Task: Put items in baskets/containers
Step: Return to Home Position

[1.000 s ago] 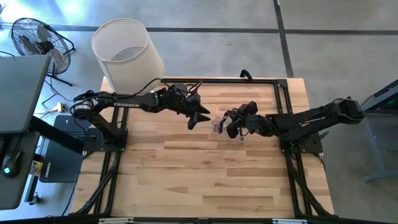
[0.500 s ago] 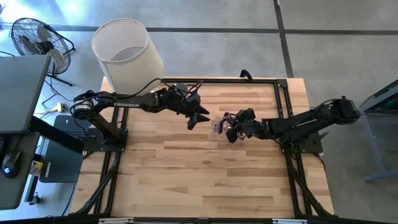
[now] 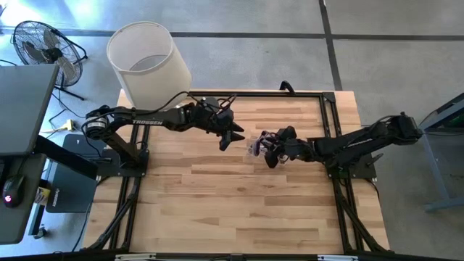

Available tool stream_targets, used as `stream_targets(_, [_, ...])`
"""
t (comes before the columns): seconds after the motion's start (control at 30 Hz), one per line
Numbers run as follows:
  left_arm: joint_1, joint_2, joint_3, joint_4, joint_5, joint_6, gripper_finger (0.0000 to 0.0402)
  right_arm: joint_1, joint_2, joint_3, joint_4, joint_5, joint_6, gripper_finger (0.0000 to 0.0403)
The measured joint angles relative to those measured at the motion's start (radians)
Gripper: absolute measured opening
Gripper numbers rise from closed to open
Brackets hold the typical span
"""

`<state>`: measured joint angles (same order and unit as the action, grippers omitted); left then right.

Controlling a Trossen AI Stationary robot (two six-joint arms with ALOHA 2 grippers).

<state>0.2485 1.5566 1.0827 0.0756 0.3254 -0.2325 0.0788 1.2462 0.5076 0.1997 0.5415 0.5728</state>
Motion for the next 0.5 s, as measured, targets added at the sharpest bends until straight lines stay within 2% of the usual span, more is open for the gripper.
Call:
stream_targets(0.13, [0.000, 0.000, 0.000, -0.001, -0.116, 0.005, 0.0184, 0.000, -0.097, 0.000, 0.002, 0.000, -0.092, 0.0128])
stream_targets(0.23, [0.001, 0.000, 0.000, -0.004, -0.119, 0.090, 0.0183, 0.001, -0.187, 0.000, 0.002, -0.003, -0.220, 0.0129])
stream_targets(0.3, [-0.006, 0.000, 0.000, -0.004, -0.113, 0.147, 0.0175, 0.001, -0.247, 0.002, 0.000, -0.044, -0.327, 0.0125])
stream_targets(0.4, [-0.020, 0.000, 0.000, -0.004, -0.110, 0.192, 0.0145, 0.001, -0.332, 0.002, -0.027, -0.117, -0.412, 0.0111])
stream_targets(0.5, [-0.048, 0.000, 0.000, -0.004, -0.108, 0.201, 0.0093, 0.004, -0.407, 0.002, -0.101, -0.161, -0.393, 0.0083])
